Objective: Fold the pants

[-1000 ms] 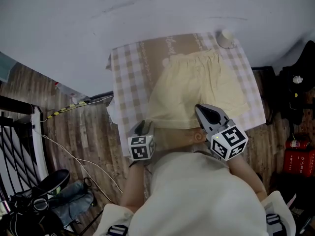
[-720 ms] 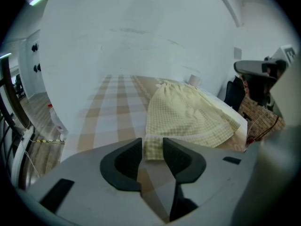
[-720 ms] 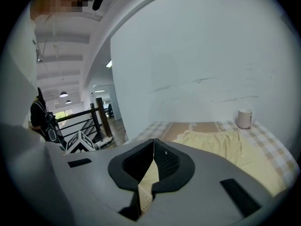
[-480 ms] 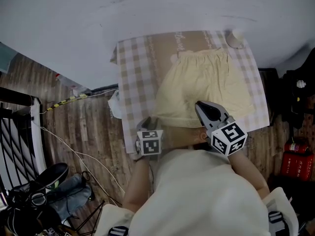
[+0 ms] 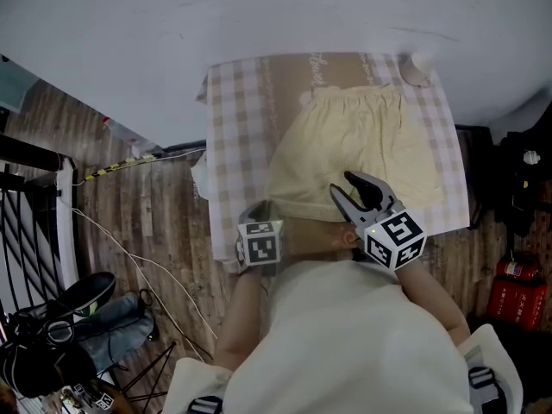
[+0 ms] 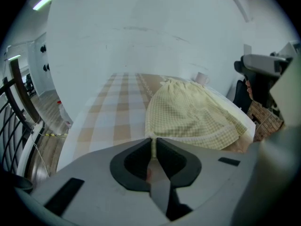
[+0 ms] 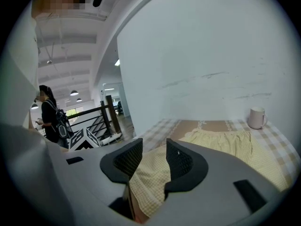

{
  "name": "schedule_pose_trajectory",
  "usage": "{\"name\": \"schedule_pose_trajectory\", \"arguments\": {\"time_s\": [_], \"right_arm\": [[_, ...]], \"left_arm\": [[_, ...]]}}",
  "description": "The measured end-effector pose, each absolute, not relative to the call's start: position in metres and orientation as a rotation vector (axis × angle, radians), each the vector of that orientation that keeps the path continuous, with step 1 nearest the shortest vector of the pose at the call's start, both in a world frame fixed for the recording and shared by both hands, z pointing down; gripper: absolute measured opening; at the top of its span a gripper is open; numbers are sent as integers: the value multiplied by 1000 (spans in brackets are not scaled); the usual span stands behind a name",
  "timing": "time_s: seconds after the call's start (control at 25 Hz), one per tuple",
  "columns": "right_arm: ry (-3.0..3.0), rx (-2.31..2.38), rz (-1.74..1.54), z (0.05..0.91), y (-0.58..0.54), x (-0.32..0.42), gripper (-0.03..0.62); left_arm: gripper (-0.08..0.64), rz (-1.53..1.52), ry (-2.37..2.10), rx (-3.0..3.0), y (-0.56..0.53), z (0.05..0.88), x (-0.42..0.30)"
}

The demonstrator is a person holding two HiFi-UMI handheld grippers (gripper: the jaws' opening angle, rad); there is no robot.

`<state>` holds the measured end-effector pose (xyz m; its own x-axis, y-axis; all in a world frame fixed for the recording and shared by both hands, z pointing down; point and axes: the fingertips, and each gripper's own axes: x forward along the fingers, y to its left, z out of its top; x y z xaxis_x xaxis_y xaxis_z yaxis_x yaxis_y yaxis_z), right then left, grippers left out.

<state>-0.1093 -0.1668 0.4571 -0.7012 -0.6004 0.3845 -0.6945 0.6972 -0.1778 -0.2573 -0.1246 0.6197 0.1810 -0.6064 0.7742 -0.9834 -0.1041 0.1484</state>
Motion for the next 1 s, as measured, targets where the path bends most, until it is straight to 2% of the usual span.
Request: {"name": "schedule_pose_trajectory", "arguments": {"time_s": [0.48, 1.0], "right_arm": [[-2683, 897, 436, 454, -173, -40, 181], [-2693, 928, 501, 455, -184, 72, 178]], "left_arm": [[25, 500, -1698, 1717, -125, 572, -213], [25, 385, -1691, 1760, -138, 533, -94]]}}
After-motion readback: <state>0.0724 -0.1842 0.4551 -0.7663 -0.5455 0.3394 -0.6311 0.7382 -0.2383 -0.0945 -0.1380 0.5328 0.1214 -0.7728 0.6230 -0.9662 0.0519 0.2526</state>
